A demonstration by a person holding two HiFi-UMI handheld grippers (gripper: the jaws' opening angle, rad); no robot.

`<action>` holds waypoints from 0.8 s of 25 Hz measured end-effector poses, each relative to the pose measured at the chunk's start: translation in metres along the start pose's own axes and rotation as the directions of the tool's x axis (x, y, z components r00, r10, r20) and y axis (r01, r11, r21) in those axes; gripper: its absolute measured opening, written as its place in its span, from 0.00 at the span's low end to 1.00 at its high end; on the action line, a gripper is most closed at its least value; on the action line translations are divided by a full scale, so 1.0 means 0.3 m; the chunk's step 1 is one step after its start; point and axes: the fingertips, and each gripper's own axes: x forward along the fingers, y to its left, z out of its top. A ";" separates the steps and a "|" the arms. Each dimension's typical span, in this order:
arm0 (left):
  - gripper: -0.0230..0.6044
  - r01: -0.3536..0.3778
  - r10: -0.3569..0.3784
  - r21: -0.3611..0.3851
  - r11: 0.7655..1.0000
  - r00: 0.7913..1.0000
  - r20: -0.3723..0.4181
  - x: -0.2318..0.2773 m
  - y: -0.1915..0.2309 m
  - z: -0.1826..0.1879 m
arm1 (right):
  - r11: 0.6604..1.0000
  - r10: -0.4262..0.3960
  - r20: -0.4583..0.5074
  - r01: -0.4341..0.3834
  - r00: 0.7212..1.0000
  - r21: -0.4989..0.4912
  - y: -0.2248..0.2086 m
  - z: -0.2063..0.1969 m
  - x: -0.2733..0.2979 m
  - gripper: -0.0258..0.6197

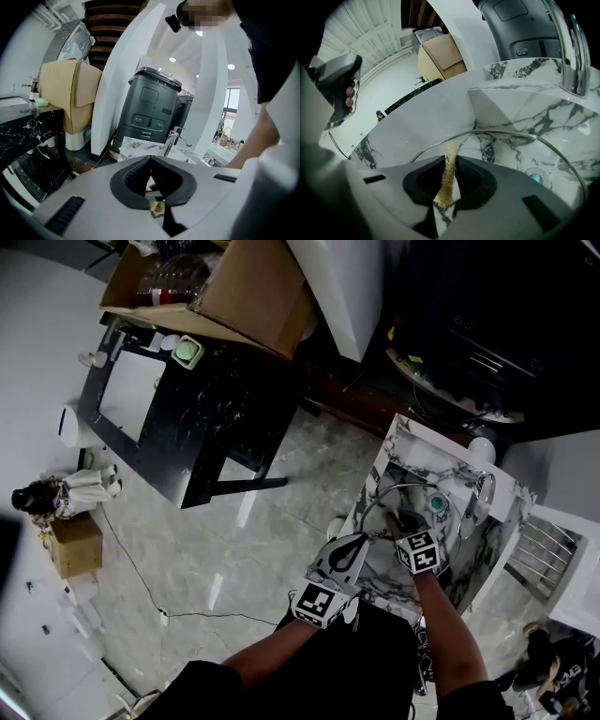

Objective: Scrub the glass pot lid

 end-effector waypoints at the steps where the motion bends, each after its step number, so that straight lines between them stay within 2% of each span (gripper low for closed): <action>1: 0.06 0.000 0.000 -0.001 1.000 1.000 0.000 0.000 -0.001 0.000 | 1.000 -0.006 0.005 0.006 1.000 -0.002 -0.006 0.003 -0.002 0.13; 6: 0.06 0.008 -0.008 -0.002 1.000 1.000 0.004 0.000 -0.019 0.001 | 0.999 -0.041 0.018 0.041 0.999 0.000 -0.038 0.008 -0.016 0.13; 12: 0.06 0.011 -0.011 0.002 1.000 1.000 0.002 0.003 -0.035 0.004 | 0.996 -0.078 0.032 0.077 0.996 0.037 -0.082 0.004 -0.034 0.13; 16: 0.06 0.019 -0.019 0.038 0.999 1.000 0.004 0.013 -0.058 0.017 | 0.993 -0.104 0.047 0.101 0.993 0.059 -0.121 0.002 -0.052 0.13; 20: 0.06 0.032 -0.032 0.028 0.999 0.999 0.001 0.017 -0.078 0.008 | 0.989 -0.125 0.057 0.120 0.991 0.085 -0.148 -0.001 -0.066 0.13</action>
